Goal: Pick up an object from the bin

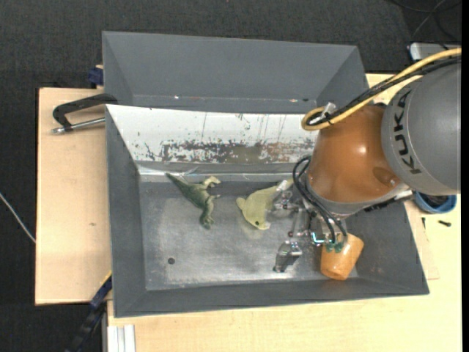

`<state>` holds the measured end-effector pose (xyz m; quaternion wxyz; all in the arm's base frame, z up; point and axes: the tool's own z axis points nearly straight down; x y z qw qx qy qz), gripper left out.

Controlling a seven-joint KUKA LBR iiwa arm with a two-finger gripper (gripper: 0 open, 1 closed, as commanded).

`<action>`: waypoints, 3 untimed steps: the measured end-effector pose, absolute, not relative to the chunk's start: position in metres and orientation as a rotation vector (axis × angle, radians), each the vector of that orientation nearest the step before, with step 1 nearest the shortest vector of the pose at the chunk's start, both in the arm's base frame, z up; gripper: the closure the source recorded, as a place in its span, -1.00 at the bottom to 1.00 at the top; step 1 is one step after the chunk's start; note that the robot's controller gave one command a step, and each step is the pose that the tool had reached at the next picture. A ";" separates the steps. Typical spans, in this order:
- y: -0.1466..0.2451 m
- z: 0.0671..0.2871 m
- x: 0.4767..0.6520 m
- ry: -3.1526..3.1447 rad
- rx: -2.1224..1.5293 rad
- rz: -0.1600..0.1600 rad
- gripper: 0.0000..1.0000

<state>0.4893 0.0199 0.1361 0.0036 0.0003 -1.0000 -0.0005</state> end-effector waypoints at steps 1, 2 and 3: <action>0.039 0.110 0.566 -3.145 0.193 -0.003 -1.00; 0.043 0.073 0.533 -3.115 0.479 -0.002 -1.00; 0.013 0.072 0.585 -3.049 0.781 -0.003 -1.00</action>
Offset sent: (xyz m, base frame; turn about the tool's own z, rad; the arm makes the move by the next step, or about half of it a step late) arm 0.0739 0.0180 -0.0260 -0.1206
